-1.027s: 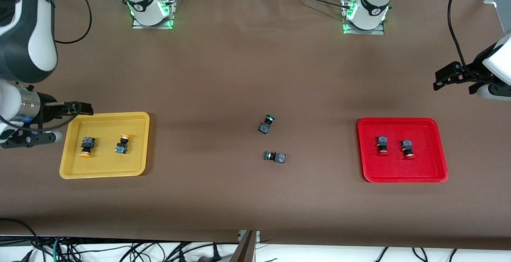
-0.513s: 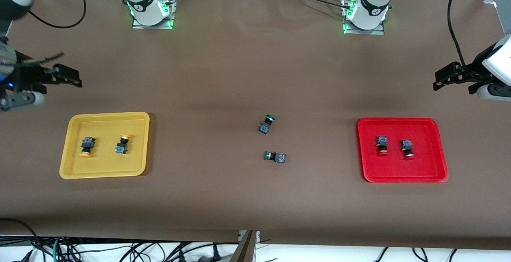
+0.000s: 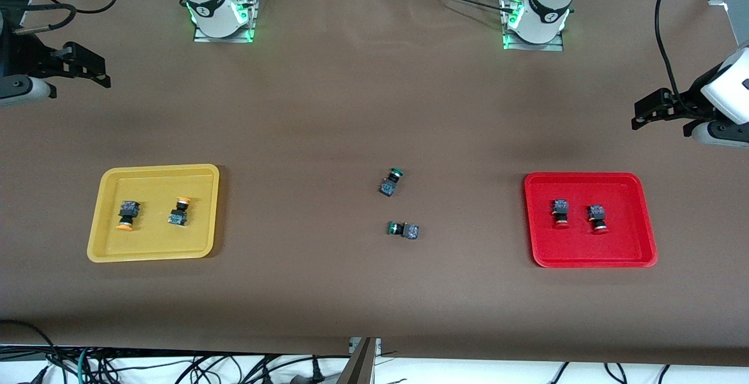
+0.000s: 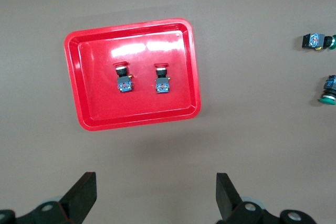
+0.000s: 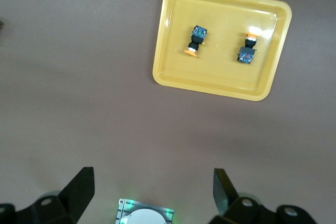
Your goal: Place red and yellow buttons in trays
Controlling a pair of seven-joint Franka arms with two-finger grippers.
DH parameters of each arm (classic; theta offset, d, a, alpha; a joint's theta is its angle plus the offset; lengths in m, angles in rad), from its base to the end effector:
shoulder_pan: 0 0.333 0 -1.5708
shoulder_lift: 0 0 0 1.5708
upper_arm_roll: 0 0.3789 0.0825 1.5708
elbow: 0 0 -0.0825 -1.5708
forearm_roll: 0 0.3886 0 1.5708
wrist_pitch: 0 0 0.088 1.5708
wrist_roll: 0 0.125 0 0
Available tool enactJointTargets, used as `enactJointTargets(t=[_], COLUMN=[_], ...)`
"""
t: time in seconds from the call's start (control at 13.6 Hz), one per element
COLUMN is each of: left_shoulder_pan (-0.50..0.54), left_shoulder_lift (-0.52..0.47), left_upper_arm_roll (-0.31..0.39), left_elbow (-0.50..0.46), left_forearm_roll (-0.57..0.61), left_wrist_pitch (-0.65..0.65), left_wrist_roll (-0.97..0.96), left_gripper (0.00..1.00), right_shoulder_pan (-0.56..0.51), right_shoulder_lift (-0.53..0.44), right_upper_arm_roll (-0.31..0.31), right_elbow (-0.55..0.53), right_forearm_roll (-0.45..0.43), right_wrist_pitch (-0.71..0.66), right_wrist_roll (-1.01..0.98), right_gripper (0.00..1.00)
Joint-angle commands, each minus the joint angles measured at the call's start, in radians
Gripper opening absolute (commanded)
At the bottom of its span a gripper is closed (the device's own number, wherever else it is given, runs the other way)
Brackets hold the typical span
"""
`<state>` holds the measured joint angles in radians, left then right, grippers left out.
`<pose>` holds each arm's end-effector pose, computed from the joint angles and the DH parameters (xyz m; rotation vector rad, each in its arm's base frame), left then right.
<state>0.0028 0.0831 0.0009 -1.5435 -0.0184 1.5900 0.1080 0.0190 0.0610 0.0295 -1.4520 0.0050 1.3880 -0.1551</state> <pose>0.5896 -0.0001 0.6363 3.1166 -0.1616 -0.0554 0.5597 0.0272 0.6760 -3.1059 -0.3183 0.1945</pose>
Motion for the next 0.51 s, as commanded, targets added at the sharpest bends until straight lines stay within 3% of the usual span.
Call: enactJointTargets(t=[0.0, 0.44], left_shoulder_pan=[0.017, 0.017], left_shoulder_lift=[-0.011, -0.010], left_upper_arm_roll=[-0.012, -0.012], left_elbow=[-0.004, -0.004], left_forearm_roll=[-0.017, -0.017], left_wrist_pitch=[-0.010, -0.010], left_wrist_roll=[0.012, 0.009], left_gripper=[1.00, 1.00], right_shoulder_pan=[-0.022, -0.022], right_shoulder_lift=[-0.020, 0.023], right_upper_arm_roll=[0.021, 0.013], right_elbow=[-0.031, 0.008], right_forearm_roll=[-0.007, -0.020], right_wrist_pitch=[-0.001, -0.015], right_wrist_roll=[0.058, 0.048], right_gripper=[1.00, 1.00])
